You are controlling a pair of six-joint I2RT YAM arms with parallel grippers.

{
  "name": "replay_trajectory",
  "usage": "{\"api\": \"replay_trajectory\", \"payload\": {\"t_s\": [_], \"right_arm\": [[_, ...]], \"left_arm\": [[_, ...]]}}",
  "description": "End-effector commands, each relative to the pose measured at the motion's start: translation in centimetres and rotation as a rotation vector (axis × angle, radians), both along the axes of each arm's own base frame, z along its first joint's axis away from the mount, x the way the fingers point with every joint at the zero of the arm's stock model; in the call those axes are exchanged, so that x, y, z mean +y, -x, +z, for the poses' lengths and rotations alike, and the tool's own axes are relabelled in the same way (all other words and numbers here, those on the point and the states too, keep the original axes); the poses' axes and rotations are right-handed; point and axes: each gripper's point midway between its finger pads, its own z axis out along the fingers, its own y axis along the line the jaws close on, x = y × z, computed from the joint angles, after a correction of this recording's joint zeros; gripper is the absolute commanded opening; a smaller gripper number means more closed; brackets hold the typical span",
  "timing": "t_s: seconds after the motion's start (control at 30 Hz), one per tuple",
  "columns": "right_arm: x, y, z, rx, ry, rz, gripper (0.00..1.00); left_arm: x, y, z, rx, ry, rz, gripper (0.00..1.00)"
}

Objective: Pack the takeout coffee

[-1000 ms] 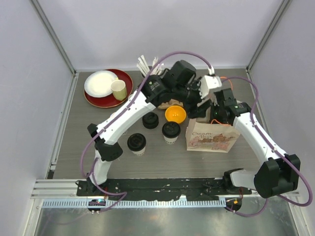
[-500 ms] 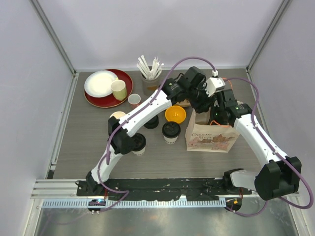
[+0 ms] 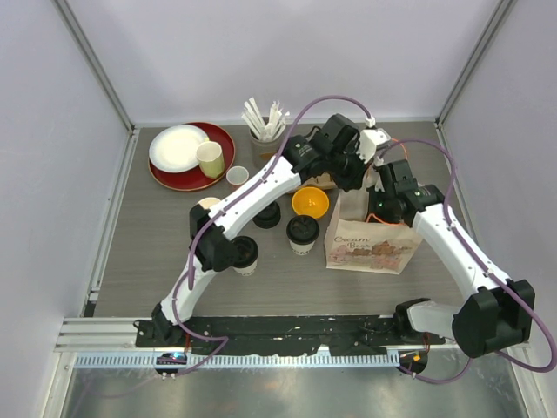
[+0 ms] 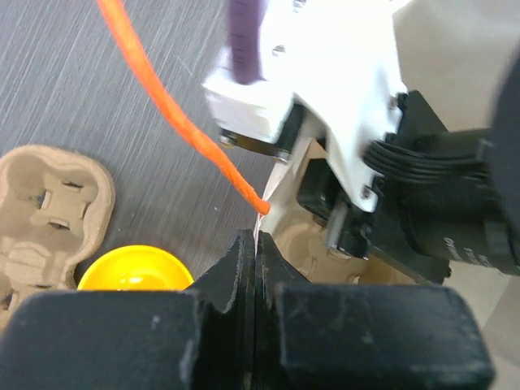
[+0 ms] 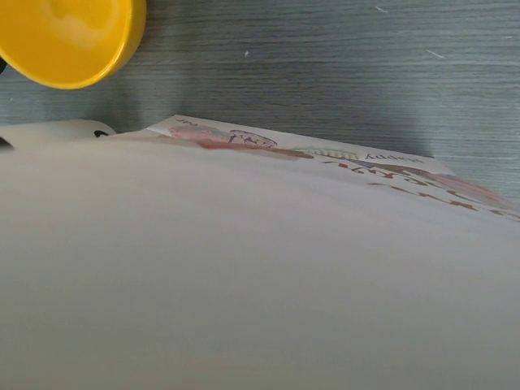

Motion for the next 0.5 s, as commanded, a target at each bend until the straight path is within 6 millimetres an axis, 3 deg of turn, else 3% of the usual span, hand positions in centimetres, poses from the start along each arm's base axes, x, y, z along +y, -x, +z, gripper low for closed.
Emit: {"api": "replay_trajectory", "payload": {"t_s": [0.0, 0.2, 0.27, 0.47], "right_arm": [[1.2, 2.0, -0.2, 0.047, -0.034, 0.035, 0.01], [2.2, 3.6, -1.2, 0.102, -0.013, 0.078, 0.01], [1.7, 3.9, -1.5, 0.118, 0.026, 0.064, 0.01], [1.0, 4.3, -0.1, 0.062, 0.030, 0.029, 0.01]], "left_arm": [[1.5, -2.2, 6.1, -0.003, 0.151, 0.124, 0.00], [0.9, -1.6, 6.7, 0.081, 0.205, 0.130, 0.00], [0.5, -1.4, 6.7, 0.091, 0.210, 0.126, 0.00], [0.6, -1.0, 7.1, 0.107, 0.218, 0.133, 0.00]]}}
